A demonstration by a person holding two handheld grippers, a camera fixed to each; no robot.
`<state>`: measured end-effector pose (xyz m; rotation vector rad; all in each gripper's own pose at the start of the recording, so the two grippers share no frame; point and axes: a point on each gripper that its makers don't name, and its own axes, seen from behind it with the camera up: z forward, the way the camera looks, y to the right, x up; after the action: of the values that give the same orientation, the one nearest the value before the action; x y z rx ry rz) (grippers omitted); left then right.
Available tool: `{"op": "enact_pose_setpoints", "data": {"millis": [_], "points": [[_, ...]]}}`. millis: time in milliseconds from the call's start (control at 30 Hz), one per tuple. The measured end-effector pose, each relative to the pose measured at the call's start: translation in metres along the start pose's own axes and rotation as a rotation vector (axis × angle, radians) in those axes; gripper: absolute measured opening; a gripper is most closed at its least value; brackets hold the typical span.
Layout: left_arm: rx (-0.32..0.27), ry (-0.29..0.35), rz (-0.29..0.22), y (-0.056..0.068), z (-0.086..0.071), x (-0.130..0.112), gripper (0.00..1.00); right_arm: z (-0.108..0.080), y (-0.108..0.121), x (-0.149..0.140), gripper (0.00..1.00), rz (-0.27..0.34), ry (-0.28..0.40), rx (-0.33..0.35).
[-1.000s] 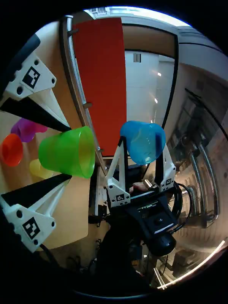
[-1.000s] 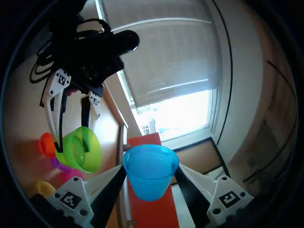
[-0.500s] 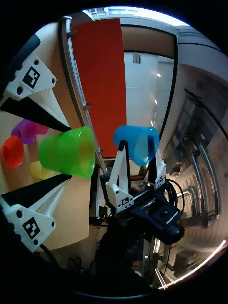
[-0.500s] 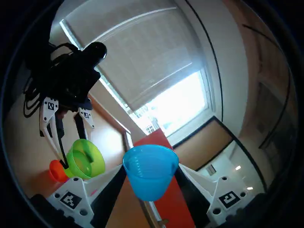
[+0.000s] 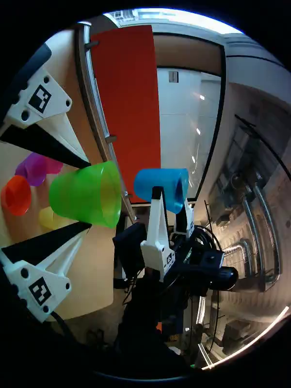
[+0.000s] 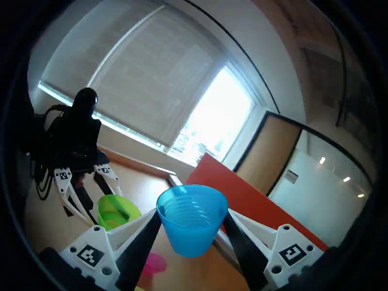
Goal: Pour water
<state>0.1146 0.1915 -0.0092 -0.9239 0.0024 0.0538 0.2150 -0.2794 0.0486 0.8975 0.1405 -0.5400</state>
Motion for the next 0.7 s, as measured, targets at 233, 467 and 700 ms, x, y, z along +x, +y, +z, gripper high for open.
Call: {"op": "enact_pose_setpoints", "data": {"millis": [233,467,700], "points": [[0.004,-0.003,0.003,-0.002,-0.002,0.001,0.79,-0.002,0.000,-0.007,0.89,0.166,-0.022,0.008],[0.007,-0.008,0.009,-0.002,-0.003,0.004,0.79,-0.004,-0.002,-0.014,0.89,0.333,-0.049,0.024],[0.012,-0.011,0.010,-0.002,-0.003,0.004,0.79,-0.009,-0.001,-0.013,0.89,0.435,-0.045,0.041]]}}
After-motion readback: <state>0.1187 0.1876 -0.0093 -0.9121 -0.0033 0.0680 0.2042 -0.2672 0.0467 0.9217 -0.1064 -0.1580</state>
